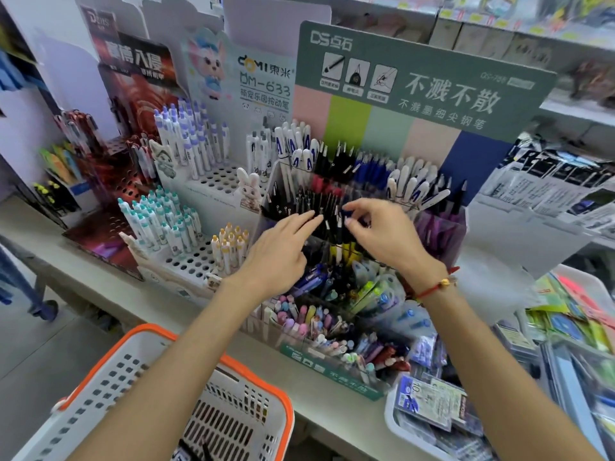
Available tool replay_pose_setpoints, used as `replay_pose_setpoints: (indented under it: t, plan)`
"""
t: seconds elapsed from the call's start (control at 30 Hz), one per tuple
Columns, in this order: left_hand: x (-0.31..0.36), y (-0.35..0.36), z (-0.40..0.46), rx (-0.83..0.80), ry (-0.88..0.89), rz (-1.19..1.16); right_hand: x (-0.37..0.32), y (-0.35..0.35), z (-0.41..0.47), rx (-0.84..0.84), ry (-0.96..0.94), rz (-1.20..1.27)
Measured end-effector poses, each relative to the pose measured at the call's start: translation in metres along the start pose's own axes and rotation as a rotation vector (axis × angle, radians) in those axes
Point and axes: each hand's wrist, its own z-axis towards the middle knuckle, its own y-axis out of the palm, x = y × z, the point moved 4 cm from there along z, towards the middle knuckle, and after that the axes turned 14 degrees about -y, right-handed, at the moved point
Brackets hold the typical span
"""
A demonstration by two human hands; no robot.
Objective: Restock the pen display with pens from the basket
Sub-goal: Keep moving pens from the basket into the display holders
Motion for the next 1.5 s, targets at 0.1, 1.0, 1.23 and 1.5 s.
replay_pose_setpoints:
  t: [0.1,1.0,1.23,1.5]
  plan:
    - [0.002,0.009,0.002,-0.074,-0.012,0.088,0.000,0.012,0.003,-0.161,0.007,-0.116]
    - [0.073,0.022,0.013,0.098,-0.011,-0.131,0.008,-0.082,-0.065,0.638,-0.045,0.292]
    - [0.087,0.021,0.037,0.195,-0.127,-0.099,0.018,-0.062,-0.063,0.657,-0.075,0.198]
    - [0.083,0.023,0.039,0.182,-0.169,-0.126,0.020,-0.064,-0.057,0.501,0.000,-0.027]
